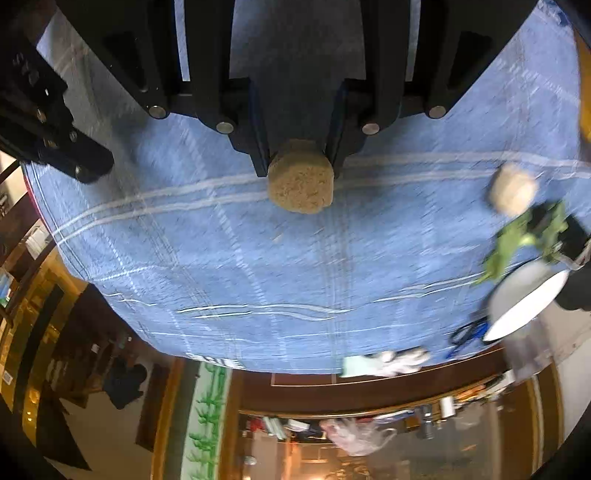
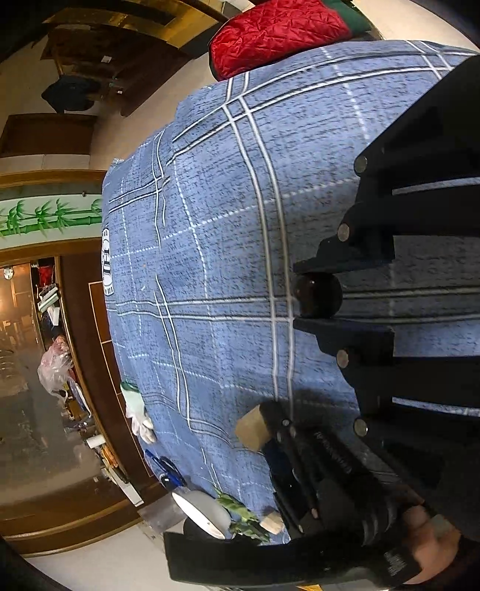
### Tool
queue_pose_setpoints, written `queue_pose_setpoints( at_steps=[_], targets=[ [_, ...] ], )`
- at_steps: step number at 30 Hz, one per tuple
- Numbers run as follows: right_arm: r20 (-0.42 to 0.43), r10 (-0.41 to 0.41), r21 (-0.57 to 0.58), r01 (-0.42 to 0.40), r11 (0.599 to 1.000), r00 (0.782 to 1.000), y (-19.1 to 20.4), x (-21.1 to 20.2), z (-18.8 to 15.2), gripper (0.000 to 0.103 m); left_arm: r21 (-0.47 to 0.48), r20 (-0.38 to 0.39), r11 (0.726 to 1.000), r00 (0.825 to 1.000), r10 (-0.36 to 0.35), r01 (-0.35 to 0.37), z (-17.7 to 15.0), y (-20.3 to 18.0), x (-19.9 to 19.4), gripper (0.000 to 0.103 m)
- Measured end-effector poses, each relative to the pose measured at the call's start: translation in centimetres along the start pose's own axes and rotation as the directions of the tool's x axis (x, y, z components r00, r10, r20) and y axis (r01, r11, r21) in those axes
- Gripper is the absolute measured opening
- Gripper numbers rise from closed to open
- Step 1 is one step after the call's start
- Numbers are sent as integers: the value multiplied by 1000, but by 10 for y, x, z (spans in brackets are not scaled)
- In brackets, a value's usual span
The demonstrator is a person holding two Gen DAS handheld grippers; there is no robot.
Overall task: Organize fruits
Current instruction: 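Grasp a dark plum with the right gripper while the left grasps a hexagonal beige bun, then carry the plum and bun over the white tray with both grippers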
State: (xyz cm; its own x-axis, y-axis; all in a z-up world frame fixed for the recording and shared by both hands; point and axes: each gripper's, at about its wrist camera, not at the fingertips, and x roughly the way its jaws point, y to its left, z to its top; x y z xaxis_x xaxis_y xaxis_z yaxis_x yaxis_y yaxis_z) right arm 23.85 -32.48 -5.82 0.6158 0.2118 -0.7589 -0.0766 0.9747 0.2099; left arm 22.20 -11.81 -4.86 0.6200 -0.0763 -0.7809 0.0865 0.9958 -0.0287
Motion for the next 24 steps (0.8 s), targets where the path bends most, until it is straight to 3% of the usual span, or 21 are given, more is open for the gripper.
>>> queue_pose_setpoints(
  at_steps=[12,24],
  targets=[
    [-16,88,-51,-89,995,996,68,-21,-39,24,-49,-12,992,993,118,-118,-62,61,-76,30],
    [-15,108,-125,-109,986,994,142,-57,-89,24,-100,25,985,990,141,-138,-106,105,-128,30]
  ],
)
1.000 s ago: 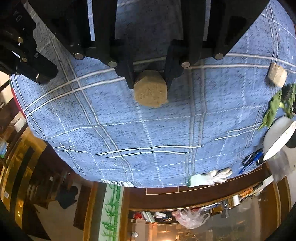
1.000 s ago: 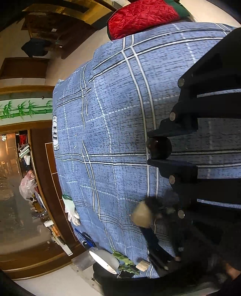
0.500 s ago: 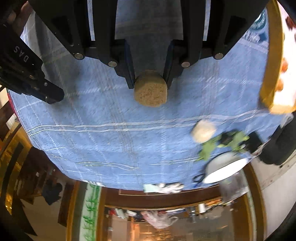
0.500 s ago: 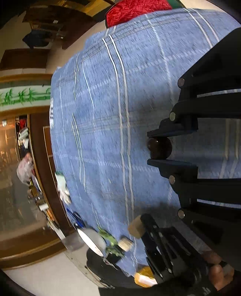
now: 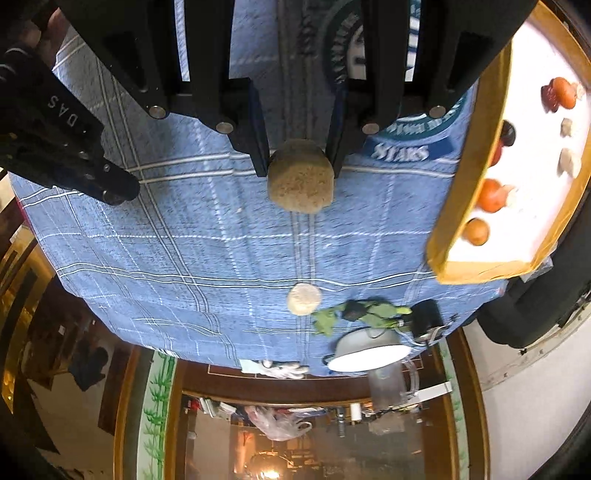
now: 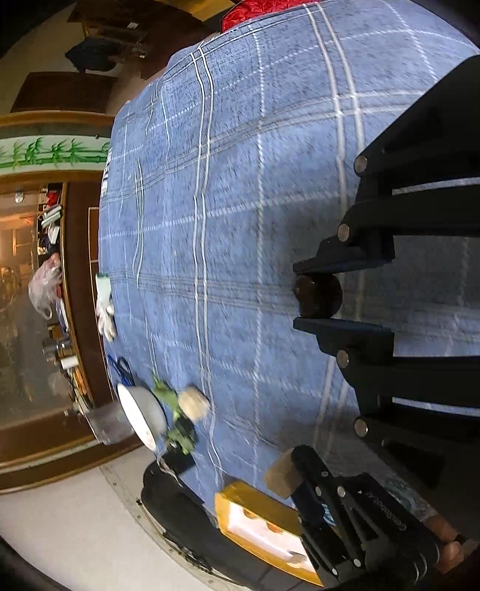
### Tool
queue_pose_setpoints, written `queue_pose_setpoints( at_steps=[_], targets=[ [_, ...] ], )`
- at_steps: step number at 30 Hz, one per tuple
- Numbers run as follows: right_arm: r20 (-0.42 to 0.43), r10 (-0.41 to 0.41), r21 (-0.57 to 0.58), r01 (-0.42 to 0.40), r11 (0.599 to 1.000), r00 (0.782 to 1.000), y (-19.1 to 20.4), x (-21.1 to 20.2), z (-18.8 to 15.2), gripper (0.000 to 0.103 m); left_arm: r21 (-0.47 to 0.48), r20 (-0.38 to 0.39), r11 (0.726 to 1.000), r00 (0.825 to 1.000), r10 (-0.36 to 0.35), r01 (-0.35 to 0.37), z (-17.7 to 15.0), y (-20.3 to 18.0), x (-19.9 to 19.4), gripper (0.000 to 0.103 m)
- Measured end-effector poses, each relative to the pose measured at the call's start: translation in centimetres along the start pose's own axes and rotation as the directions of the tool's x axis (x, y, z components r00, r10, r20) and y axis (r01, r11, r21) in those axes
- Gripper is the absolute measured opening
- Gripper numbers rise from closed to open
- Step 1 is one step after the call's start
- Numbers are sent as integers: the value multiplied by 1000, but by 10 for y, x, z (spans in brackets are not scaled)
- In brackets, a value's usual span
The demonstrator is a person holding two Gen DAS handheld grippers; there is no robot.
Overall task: Organize fruits
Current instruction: 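Carry the plum and bun over the white tray with both grippers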
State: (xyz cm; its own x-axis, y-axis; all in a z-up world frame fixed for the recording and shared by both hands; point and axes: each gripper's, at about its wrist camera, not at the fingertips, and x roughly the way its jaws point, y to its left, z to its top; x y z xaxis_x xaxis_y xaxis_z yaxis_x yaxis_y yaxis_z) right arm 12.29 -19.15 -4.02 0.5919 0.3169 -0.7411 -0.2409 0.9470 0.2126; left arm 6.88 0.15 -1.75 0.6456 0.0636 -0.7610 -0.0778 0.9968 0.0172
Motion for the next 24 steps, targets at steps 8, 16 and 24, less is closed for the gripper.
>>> queue_pose_setpoints(
  at_steps=[8,16,24],
  targets=[
    [-6,22,-44,-22,999,1000,41,-8,-18,24,-34,13,999,1000,17,-16,-13,26,-13,30],
    [3,12,-78,-11,997,1000,65,-13,-27,24,-62,14,997,999,40,-39,-23,44,-20,30],
    [12,6,-87,-5,996,1000,71,-18,-32,24,-74,24,996,998,53,-51,-29,54,-32,30]
  ],
)
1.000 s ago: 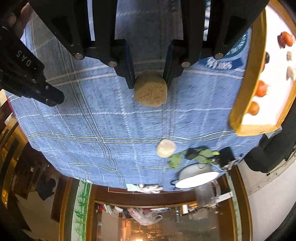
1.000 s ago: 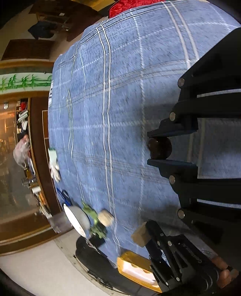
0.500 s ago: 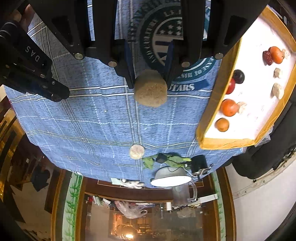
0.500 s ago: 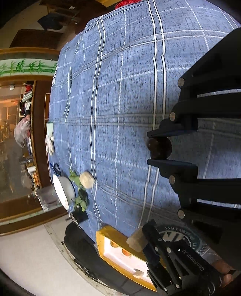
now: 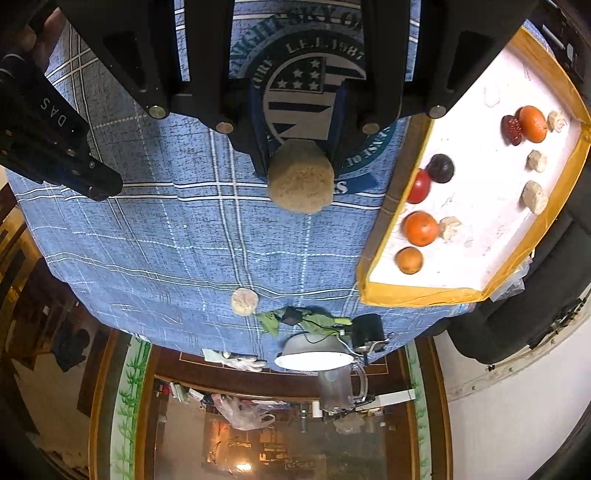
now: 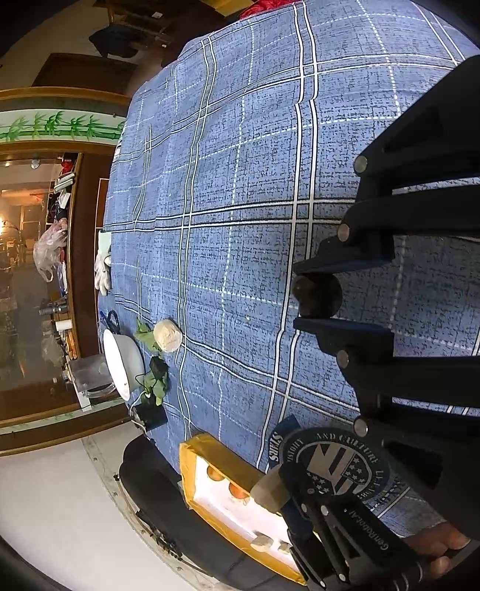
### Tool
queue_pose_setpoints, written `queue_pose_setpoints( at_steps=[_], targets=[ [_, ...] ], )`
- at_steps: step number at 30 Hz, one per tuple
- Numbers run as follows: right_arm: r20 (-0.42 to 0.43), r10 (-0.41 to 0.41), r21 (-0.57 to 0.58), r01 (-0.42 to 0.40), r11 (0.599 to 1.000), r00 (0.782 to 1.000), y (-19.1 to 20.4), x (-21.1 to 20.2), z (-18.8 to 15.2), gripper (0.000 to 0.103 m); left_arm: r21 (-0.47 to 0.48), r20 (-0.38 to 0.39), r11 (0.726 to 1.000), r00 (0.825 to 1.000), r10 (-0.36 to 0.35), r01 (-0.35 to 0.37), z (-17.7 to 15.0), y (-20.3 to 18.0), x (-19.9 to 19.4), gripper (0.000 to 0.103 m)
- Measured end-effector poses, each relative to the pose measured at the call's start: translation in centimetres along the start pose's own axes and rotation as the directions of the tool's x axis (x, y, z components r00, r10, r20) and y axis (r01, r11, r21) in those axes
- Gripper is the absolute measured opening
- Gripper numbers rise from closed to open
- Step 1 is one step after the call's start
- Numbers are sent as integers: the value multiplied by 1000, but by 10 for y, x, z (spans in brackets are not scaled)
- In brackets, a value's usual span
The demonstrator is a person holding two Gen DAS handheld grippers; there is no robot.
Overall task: Organize fruits
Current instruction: 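Carry the plum and bun over the white tray with both grippers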
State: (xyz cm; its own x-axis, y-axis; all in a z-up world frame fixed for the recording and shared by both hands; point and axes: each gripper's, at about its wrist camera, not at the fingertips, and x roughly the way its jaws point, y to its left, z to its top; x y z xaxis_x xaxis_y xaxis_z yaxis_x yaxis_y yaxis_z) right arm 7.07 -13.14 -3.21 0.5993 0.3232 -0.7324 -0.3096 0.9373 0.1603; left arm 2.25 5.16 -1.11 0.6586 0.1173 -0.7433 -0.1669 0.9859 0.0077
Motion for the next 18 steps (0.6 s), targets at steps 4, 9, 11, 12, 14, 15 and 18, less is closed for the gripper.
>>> queue_pose_setpoints(
  at_steps=[4,9,11,12,14,15,18],
  targets=[
    [4,8,-4,-8,1000,1000,3,-2,-1,24,-19,1,1000,1000,13,-13,-1,11,-4,30],
    [8,30,-22,-30,999,1000,15,-3,-2,24,-43,3,998,999,42,-42,-3,24,-10,30],
    [7,42,-35,-41,999,999,21,-2,-2,24,-54,1,997,998,55,-55,-3,31,-13,30],
    [7,45,-37,-44,998,999,22,-1,-2,24,-57,1,997,998,60,-60,-3,33,-14,30],
    [3,56,-43,-56,997,998,27,0,-2,24,-71,4,995,997,74,-74,-4,40,-17,30],
    [3,61,-46,-61,997,998,29,1,-3,24,-75,3,994,997,79,-78,-4,42,-18,30],
    [0,77,-61,-77,995,997,36,3,-1,24,-91,5,991,995,97,-96,-5,51,-22,30]
  ],
)
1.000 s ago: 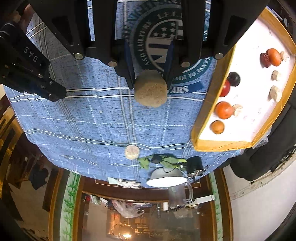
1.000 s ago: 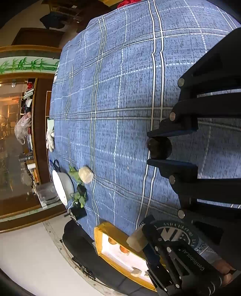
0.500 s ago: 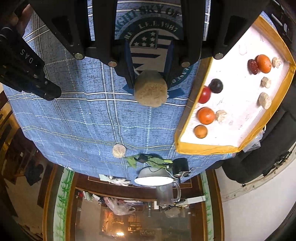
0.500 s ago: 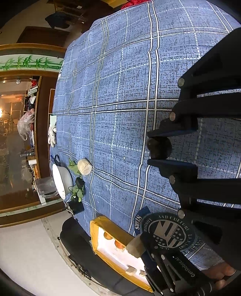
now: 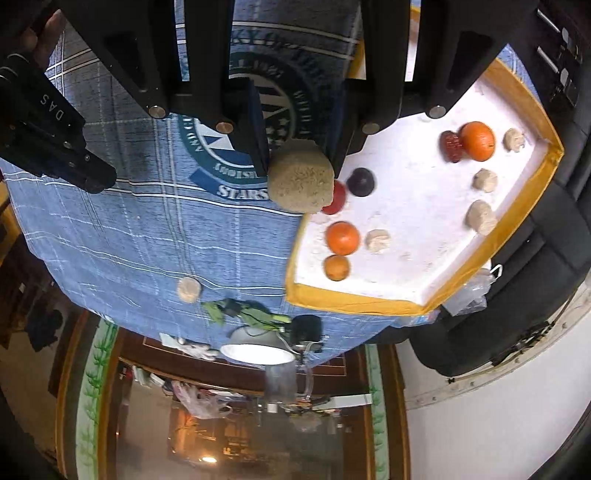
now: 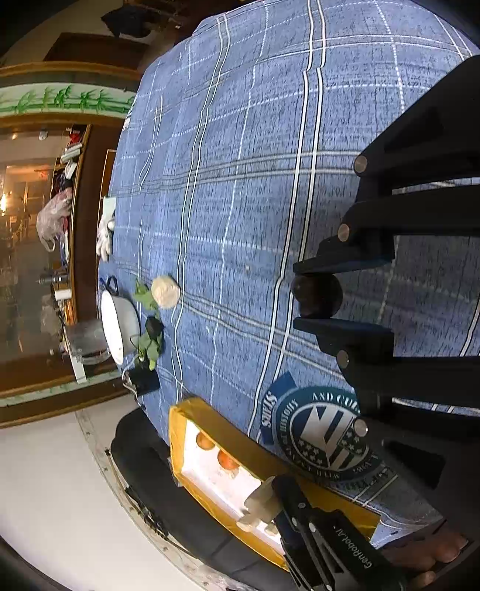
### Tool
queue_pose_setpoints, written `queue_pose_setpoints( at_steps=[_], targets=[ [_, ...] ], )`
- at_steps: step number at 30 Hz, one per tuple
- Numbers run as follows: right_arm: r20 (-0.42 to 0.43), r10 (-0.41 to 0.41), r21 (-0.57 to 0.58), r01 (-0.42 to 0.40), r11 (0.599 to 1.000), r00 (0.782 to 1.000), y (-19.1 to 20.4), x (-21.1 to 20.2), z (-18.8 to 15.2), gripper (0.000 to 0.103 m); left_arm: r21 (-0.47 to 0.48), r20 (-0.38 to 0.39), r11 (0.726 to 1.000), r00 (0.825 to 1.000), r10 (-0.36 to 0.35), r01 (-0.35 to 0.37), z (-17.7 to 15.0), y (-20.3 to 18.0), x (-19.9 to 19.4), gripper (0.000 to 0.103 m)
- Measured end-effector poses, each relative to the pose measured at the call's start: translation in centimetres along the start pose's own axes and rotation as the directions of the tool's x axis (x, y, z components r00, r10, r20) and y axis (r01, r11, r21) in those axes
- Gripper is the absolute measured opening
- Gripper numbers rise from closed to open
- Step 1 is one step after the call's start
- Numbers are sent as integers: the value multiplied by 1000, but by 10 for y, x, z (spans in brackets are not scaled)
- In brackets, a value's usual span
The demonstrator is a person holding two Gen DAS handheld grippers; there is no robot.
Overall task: Organize fruits
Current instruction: 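Carry the plum and bun over the white tray with both grippers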
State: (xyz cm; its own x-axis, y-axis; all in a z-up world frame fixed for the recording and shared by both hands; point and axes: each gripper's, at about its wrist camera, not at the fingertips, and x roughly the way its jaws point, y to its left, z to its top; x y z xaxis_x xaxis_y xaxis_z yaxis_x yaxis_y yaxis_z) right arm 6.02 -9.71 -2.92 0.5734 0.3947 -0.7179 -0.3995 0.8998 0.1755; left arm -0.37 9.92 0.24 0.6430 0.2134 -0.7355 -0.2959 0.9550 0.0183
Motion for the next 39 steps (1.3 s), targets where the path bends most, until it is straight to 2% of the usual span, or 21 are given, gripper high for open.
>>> queue_pose_setpoints(
  at_steps=[12,19,27,39],
  targets=[
    [21,59,-78,-58,995,998,37,-5,12,24,-63,2,996,998,64,-63,0,40,-5,30],
    [27,88,-119,-84,989,996,60,-5,21,24,-124,11,986,994,110,-108,1,77,-9,30],
    [29,99,-151,-94,984,995,81,-2,31,24,-187,-19,969,986,163,-164,-1,115,1,30],
    [13,141,-204,-136,969,990,121,15,48,24,-221,-50,953,979,200,-206,3,143,14,30]
  ],
)
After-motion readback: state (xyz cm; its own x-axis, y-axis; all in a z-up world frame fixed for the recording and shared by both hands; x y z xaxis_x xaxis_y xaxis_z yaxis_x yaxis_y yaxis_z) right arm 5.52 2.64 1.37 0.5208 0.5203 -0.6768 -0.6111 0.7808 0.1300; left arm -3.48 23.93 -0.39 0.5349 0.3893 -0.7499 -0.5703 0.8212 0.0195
